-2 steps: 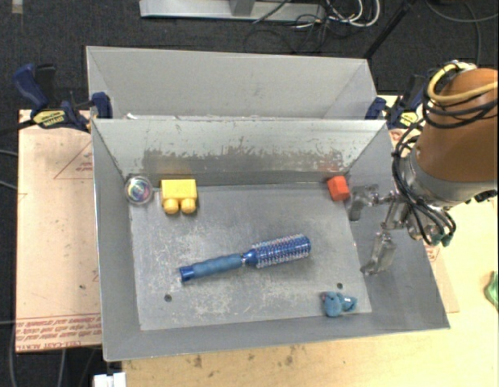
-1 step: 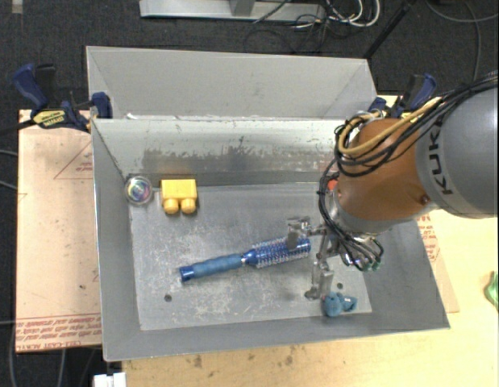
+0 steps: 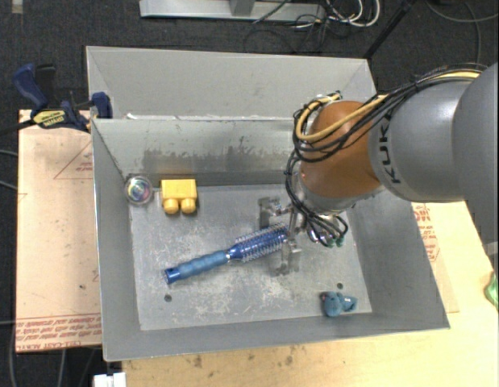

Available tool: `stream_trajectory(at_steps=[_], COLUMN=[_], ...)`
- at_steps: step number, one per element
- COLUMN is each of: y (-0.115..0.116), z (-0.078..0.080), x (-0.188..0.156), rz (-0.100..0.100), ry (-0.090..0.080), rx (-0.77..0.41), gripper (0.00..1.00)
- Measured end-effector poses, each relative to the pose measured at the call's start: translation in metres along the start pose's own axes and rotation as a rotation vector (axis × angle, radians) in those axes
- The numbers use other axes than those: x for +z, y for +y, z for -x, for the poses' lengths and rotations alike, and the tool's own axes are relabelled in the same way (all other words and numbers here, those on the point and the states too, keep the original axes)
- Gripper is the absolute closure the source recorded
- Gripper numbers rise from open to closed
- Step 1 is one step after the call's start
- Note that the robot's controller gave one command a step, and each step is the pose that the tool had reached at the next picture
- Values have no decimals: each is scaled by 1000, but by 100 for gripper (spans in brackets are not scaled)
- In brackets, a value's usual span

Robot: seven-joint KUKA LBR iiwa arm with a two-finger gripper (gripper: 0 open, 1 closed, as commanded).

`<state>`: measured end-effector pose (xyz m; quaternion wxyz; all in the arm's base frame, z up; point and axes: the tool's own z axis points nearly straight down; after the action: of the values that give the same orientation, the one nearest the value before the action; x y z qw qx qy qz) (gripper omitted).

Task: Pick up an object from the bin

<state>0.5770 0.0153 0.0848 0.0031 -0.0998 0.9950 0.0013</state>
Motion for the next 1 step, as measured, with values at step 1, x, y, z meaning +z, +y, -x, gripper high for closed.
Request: stream_trajectory(at_steps=[1], y=[-2], z=[-3], x=[-1], rz=[-1], ry=[5], rx=[2], gripper=[100])
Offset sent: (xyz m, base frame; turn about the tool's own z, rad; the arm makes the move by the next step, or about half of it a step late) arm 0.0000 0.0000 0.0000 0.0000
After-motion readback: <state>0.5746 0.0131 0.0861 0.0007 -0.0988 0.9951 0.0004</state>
